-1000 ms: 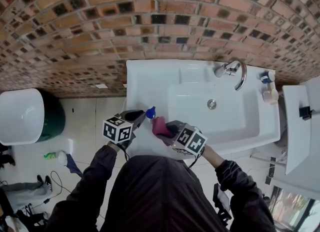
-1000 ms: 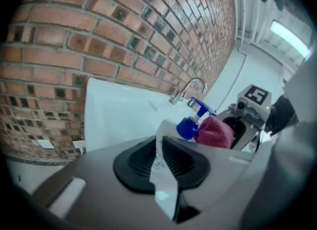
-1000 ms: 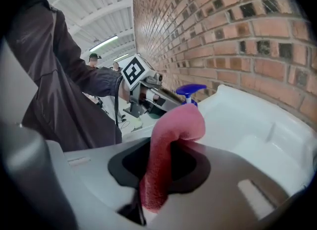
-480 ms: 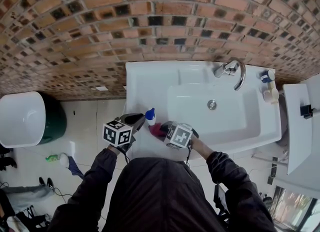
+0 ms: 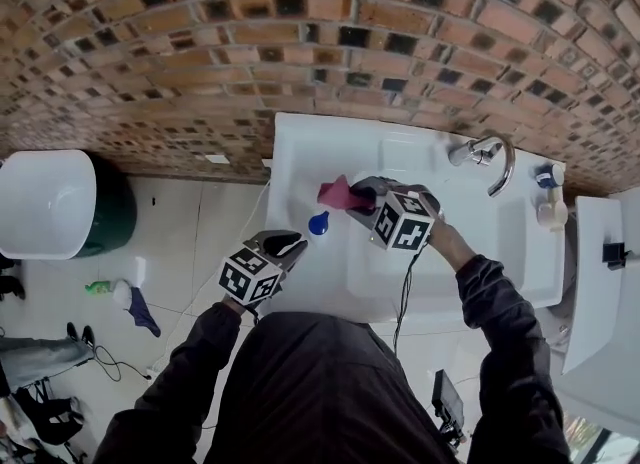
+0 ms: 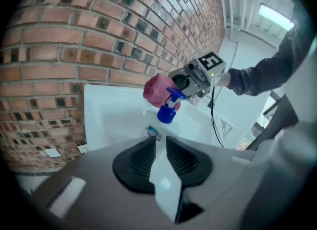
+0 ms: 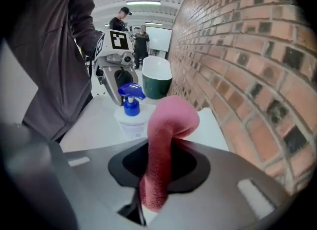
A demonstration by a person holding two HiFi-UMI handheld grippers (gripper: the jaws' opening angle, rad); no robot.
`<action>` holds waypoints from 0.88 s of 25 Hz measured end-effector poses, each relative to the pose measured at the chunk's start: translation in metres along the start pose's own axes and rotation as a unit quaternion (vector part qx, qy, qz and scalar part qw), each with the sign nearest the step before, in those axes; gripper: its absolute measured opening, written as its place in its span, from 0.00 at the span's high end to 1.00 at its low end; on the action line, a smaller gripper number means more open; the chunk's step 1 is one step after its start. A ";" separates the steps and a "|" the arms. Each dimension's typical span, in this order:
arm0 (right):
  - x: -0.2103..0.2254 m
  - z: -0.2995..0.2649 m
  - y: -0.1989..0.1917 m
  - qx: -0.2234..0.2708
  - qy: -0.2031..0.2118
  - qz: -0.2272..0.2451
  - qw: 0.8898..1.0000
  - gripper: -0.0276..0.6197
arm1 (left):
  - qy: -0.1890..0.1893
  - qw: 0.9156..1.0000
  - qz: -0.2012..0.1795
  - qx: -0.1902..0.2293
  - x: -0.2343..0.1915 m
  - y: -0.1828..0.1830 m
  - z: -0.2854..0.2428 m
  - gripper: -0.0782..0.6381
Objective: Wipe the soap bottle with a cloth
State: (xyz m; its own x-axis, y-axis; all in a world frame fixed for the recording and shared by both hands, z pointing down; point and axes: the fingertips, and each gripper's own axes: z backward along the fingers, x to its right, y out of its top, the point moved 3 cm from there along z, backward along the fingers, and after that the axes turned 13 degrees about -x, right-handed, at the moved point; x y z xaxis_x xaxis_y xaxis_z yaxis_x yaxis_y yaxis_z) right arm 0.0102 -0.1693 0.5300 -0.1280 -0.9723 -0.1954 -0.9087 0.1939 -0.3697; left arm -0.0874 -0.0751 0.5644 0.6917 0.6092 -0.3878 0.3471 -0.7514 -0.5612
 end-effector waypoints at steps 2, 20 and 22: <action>0.003 -0.017 0.012 -0.010 0.013 0.043 0.999 0.83 | 0.000 1.000 0.008 0.003 0.000 0.001 -0.003 0.79; -0.019 -0.093 0.011 -0.078 0.055 0.119 0.988 0.83 | -0.005 1.000 0.027 -0.004 -0.004 -0.008 -0.008 0.79; -0.013 -0.075 0.011 -0.051 0.039 0.056 0.996 0.83 | -0.003 1.000 0.024 0.004 -0.003 -0.006 -0.003 0.79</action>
State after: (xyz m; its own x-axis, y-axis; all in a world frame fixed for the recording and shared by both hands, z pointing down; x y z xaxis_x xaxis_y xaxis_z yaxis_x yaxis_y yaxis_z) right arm -0.0279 -0.1640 0.5965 -0.2574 -0.9535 -0.1570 -0.9223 0.2909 -0.2546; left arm -0.0898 -0.0733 0.5717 0.7044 0.5733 -0.4185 0.3080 -0.7781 -0.5475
